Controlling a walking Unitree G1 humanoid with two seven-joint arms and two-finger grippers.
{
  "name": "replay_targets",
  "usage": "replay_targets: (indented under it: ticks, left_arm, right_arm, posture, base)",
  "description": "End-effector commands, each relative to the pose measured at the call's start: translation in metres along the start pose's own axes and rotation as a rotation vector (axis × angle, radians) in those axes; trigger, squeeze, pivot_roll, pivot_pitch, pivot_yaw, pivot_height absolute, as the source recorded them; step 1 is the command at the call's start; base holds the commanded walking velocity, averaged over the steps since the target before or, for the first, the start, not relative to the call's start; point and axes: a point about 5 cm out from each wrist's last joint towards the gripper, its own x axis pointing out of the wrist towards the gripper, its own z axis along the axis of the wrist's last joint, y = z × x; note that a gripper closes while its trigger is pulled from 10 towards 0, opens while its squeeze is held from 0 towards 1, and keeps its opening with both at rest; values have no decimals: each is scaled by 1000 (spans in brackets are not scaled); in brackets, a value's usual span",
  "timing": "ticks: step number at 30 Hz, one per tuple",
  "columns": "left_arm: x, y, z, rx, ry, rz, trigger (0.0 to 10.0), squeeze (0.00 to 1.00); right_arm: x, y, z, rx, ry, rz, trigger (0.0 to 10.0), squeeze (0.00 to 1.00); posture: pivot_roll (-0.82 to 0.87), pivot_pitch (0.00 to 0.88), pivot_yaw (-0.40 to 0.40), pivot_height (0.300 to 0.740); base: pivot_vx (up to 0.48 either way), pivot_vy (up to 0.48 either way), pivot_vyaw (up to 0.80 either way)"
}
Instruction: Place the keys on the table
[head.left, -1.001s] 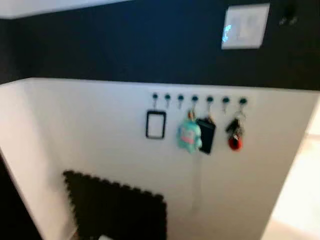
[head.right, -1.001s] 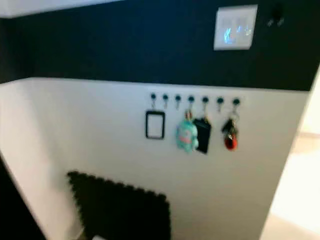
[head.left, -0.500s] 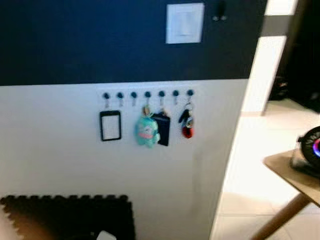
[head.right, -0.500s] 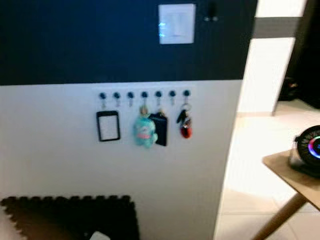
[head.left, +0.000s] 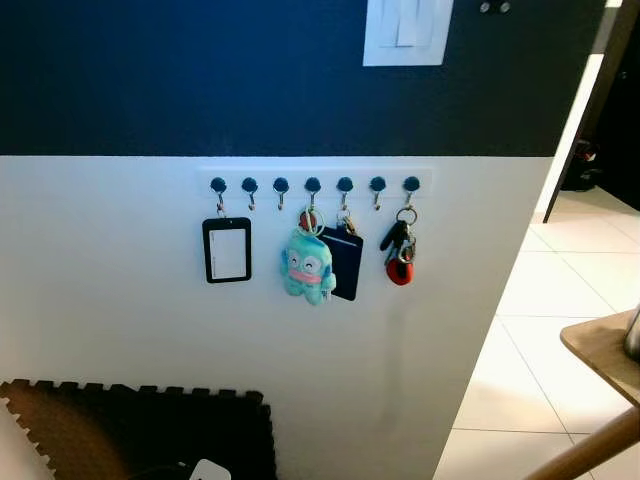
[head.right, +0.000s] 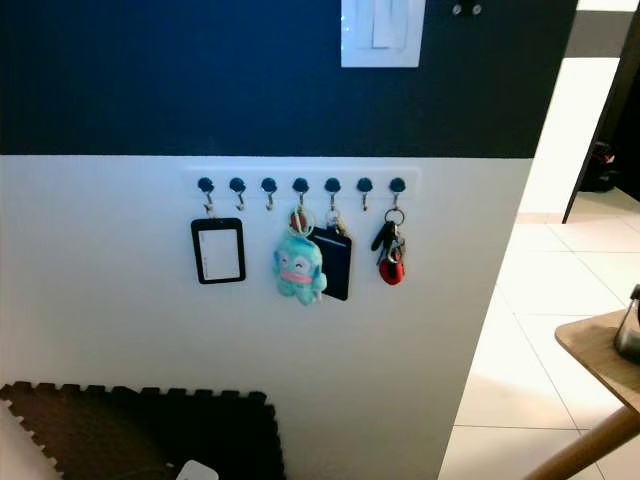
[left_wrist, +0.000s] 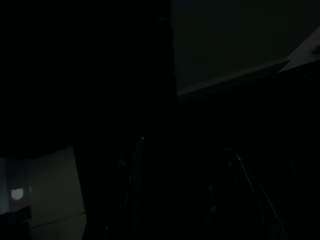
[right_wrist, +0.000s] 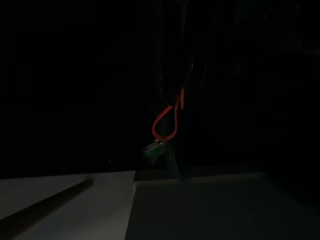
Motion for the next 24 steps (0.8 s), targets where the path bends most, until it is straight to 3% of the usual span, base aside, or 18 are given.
replay_targets:
  ticks: [1,15,24]
  left_arm:
    - [-2,-1,-4,-15,14,-4,10000,0]
    - [-1,-2,-3,-22,7,-13,10000,0]
    - [-2,-1,-1,-2,-13,-20,10000,0]
  right_arm:
    - [-2,0,-4,3,11,-1,10000,0]
    - [-2,1,-6,3,15,-4,10000,0]
    - [-2,1,-5,5,15,-4,10000,0]
  posture:
    - [31,11,32,740]
    - [31,14,33,740]
    - [34,12,35,740]
  base:
    - [0,0,0]
    - [0,377,0]
    - [0,0,0]
